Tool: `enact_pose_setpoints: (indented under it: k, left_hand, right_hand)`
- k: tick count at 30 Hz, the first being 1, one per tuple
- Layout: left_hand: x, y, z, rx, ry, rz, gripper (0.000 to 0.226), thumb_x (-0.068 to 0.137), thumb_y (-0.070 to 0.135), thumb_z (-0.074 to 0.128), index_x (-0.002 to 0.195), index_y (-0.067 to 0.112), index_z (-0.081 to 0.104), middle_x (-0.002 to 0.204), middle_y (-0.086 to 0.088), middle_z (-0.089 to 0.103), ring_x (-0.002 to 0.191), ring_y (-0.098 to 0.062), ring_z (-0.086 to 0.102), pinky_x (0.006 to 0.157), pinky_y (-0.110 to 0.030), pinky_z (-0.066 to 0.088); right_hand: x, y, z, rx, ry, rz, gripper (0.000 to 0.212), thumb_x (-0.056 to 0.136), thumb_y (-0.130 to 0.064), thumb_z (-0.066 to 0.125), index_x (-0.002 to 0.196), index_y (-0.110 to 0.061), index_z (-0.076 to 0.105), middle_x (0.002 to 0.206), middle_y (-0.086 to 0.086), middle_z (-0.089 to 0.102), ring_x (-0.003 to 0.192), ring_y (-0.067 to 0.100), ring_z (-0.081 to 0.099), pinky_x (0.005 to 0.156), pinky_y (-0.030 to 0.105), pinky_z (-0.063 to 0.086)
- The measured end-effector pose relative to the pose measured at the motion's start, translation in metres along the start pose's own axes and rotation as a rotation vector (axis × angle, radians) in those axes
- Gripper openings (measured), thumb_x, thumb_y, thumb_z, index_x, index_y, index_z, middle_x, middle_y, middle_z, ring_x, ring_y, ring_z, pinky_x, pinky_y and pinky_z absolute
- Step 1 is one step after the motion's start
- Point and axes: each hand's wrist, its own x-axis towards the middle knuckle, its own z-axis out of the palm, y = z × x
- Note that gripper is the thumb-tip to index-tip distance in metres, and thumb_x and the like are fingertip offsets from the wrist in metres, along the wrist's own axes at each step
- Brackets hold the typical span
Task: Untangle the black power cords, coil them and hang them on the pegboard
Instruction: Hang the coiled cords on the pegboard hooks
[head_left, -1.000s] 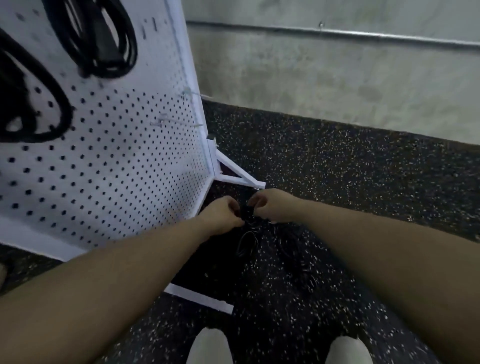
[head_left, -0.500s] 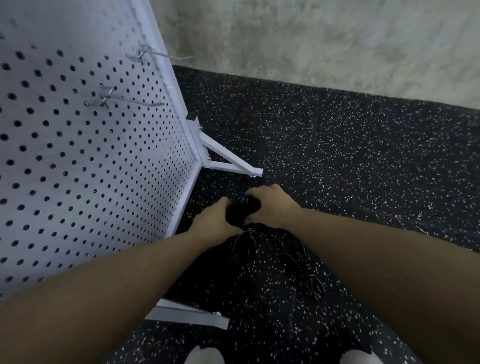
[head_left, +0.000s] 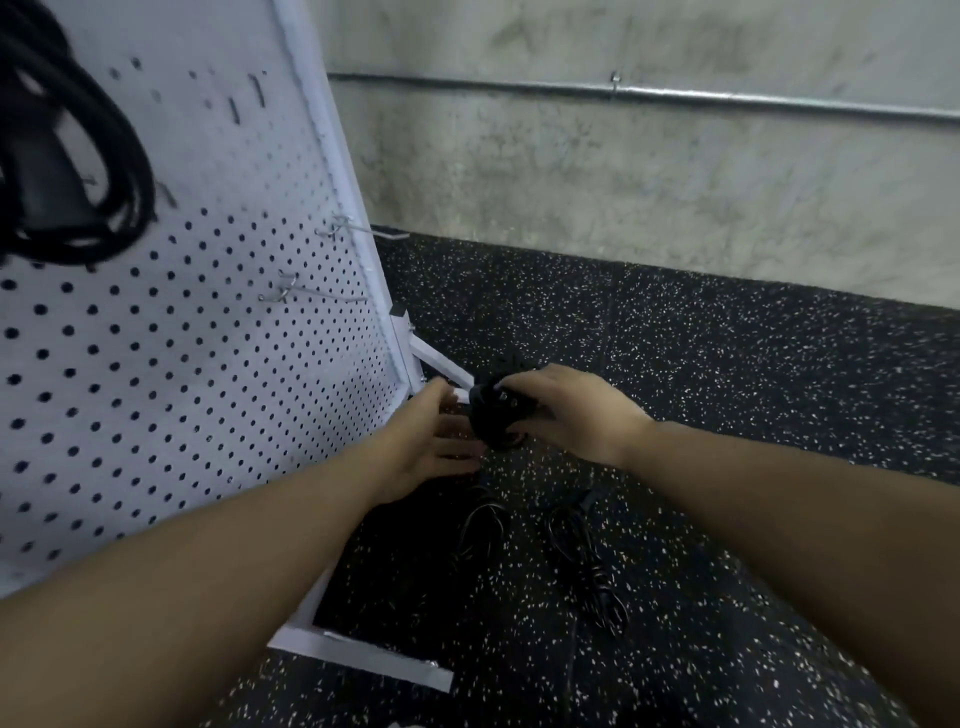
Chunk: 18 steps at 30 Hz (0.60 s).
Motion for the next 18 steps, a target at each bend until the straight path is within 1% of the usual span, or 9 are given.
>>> enact_pose_setpoints:
  k: [1, 3, 5, 8, 9, 12, 13, 16, 18]
  left_hand:
    - [-0.006, 0.011, 0.003, -0.029, -0.027, -0.010, 0.046, 0.104, 0.048, 0.047, 0.124, 0.009, 0.061, 0.120, -0.020, 0.069, 0.100, -0.037, 0.072, 0.095, -0.055, 0.057]
    - [-0.023, 0.034, 0.014, -0.058, -0.103, 0.002, 0.057, 0.098, 0.060, 0.056, 0.124, 0.011, 0.066, 0.119, -0.020, 0.072, 0.106, -0.037, 0.072, 0.095, -0.057, 0.057]
    - [-0.043, 0.052, 0.029, -0.037, -0.154, 0.051, 0.053, 0.092, 0.057, 0.065, 0.125, 0.016, 0.070, 0.123, -0.016, 0.073, 0.113, -0.034, 0.070, 0.095, -0.053, 0.058]
    - [-0.074, 0.071, 0.046, -0.045, -0.128, 0.160, 0.038, 0.095, 0.042, 0.068, 0.123, 0.016, 0.070, 0.120, -0.013, 0.074, 0.111, -0.031, 0.071, 0.098, -0.049, 0.057]
    - [-0.085, 0.077, 0.049, -0.067, -0.134, 0.195, 0.034, 0.097, 0.035, 0.068, 0.124, 0.015, 0.069, 0.119, -0.013, 0.074, 0.107, -0.030, 0.072, 0.095, -0.049, 0.059]
    - [-0.118, 0.091, 0.057, -0.071, -0.151, 0.304, 0.029, 0.100, 0.019, 0.065, 0.129, 0.015, 0.065, 0.112, -0.009, 0.075, 0.093, -0.025, 0.073, 0.066, -0.035, 0.061]
    - [-0.128, 0.095, 0.058, -0.065, -0.149, 0.337, 0.032, 0.100, 0.016, 0.064, 0.132, 0.017, 0.063, 0.114, -0.008, 0.075, 0.096, -0.026, 0.074, 0.064, -0.035, 0.061]
    - [-0.155, 0.105, 0.068, -0.069, -0.180, 0.404, 0.038, 0.100, 0.013, 0.063, 0.136, 0.024, 0.059, 0.121, -0.009, 0.075, 0.110, -0.030, 0.072, 0.087, -0.051, 0.061]
    - [-0.171, 0.113, 0.076, -0.082, -0.193, 0.437, 0.035, 0.100, 0.014, 0.063, 0.134, 0.025, 0.060, 0.119, -0.011, 0.075, 0.104, -0.029, 0.074, 0.087, -0.053, 0.061]
  right_hand:
    - [-0.002, -0.007, -0.015, -0.052, 0.043, -0.057, 0.050, 0.097, -0.030, 0.067, 0.145, -0.024, 0.053, 0.138, -0.006, 0.061, 0.124, 0.017, 0.053, 0.100, 0.028, 0.041]
    - [-0.008, -0.018, -0.043, -0.169, 0.117, -0.181, 0.051, 0.093, -0.026, 0.072, 0.141, -0.020, 0.058, 0.138, -0.002, 0.064, 0.122, 0.022, 0.060, 0.101, 0.037, 0.049]
    - [-0.015, -0.026, -0.067, -0.298, 0.151, -0.297, 0.053, 0.085, -0.020, 0.080, 0.135, -0.015, 0.064, 0.131, 0.002, 0.068, 0.114, 0.028, 0.067, 0.095, 0.042, 0.056]
    - [-0.030, -0.038, -0.104, -0.381, 0.175, -0.385, 0.056, 0.080, -0.017, 0.081, 0.133, -0.013, 0.064, 0.130, 0.004, 0.068, 0.109, 0.029, 0.069, 0.089, 0.043, 0.059]
    - [-0.037, -0.042, -0.116, -0.370, 0.184, -0.394, 0.056, 0.082, -0.017, 0.079, 0.135, -0.014, 0.062, 0.135, 0.004, 0.066, 0.111, 0.029, 0.068, 0.091, 0.043, 0.059]
    - [-0.060, -0.050, -0.144, -0.339, 0.166, -0.421, 0.063, 0.088, -0.014, 0.072, 0.146, -0.023, 0.050, 0.150, -0.001, 0.053, 0.124, 0.025, 0.062, 0.101, 0.040, 0.051]
    - [-0.067, -0.053, -0.152, -0.340, 0.160, -0.439, 0.064, 0.088, -0.014, 0.068, 0.147, -0.026, 0.048, 0.151, -0.002, 0.052, 0.124, 0.024, 0.061, 0.102, 0.040, 0.050]
    - [-0.078, -0.067, -0.171, -0.333, 0.288, -0.499, 0.058, 0.083, -0.017, 0.056, 0.140, -0.027, 0.049, 0.140, -0.001, 0.061, 0.115, 0.023, 0.064, 0.094, 0.040, 0.057]
    - [-0.080, -0.081, -0.180, -0.268, 0.457, -0.519, 0.051, 0.082, -0.016, 0.054, 0.132, -0.024, 0.051, 0.129, 0.003, 0.065, 0.106, 0.022, 0.065, 0.088, 0.036, 0.058]
